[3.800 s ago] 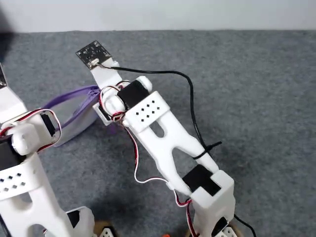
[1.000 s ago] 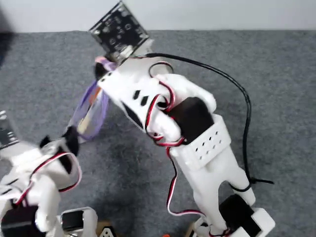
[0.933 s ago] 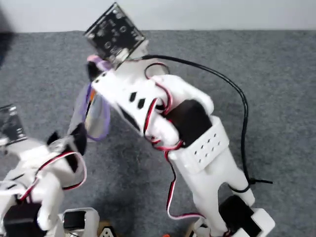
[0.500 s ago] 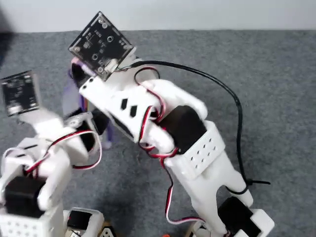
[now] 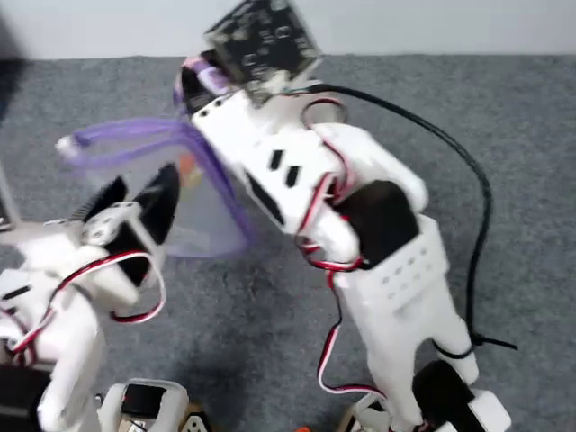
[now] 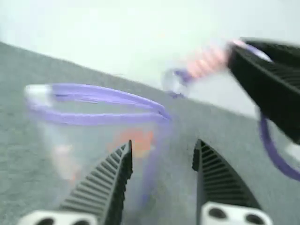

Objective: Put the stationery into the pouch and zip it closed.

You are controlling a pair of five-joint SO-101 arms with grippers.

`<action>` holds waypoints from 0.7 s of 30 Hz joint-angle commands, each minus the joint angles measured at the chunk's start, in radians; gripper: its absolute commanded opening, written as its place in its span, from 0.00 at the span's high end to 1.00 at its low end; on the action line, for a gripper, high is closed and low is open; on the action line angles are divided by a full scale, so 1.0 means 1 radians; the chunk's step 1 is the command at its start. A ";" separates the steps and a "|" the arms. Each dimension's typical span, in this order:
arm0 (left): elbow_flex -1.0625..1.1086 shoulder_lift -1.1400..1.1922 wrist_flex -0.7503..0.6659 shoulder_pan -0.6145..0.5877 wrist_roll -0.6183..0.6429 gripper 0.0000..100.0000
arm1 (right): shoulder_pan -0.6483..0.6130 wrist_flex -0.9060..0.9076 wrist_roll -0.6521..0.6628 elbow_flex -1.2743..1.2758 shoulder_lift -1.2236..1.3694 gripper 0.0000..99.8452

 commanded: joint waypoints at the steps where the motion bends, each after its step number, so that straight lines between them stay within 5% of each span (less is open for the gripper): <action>1: -0.085 0.005 0.014 -0.129 0.008 0.79 | 0.031 0.016 -0.008 -0.037 -0.087 0.99; 8: -0.099 0.008 0.101 -0.284 0.005 0.79 | -0.048 0.127 -0.006 -0.037 -0.119 0.99; 21: 0.102 0.006 0.107 -0.290 0.006 0.79 | -0.108 0.143 -0.012 -0.031 -0.047 0.99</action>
